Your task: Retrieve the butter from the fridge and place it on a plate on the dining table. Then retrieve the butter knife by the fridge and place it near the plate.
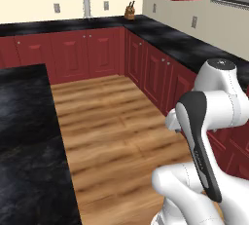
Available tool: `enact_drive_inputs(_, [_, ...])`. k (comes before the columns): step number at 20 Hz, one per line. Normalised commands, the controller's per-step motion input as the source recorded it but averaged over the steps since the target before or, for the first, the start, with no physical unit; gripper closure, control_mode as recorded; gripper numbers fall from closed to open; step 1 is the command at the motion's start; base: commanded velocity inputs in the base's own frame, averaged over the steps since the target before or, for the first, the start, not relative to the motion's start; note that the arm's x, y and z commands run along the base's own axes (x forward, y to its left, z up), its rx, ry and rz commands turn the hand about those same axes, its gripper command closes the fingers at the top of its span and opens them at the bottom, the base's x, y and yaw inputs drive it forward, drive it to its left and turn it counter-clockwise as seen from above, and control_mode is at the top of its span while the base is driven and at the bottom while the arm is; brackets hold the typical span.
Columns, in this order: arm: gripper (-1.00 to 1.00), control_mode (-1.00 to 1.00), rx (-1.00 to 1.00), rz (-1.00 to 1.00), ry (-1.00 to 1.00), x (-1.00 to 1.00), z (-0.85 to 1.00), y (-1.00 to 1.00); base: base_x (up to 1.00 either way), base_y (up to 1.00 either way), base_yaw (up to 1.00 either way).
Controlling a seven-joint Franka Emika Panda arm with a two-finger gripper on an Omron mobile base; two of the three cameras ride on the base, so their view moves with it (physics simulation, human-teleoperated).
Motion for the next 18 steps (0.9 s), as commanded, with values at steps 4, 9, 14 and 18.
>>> enact_drive_inputs(4, [-1.00,1.00,0.00,0.00,0.00,0.00,0.00,0.00,1.00,-0.12,-0.05])
enact_drive_inputs(9, [-1.00,1.00,0.00,0.00,0.00,0.00,0.00,0.00,1.00,-0.05,-0.23])
enact_drive_inputs(14, [-1.00,1.00,0.00,0.00,0.00,0.00,0.00,0.00,1.00,-0.31,-0.16])
enact_drive_inputs(18, [-1.00,1.00,0.00,0.00,0.00,0.00,0.00,0.00,0.99,-0.05,-0.39])
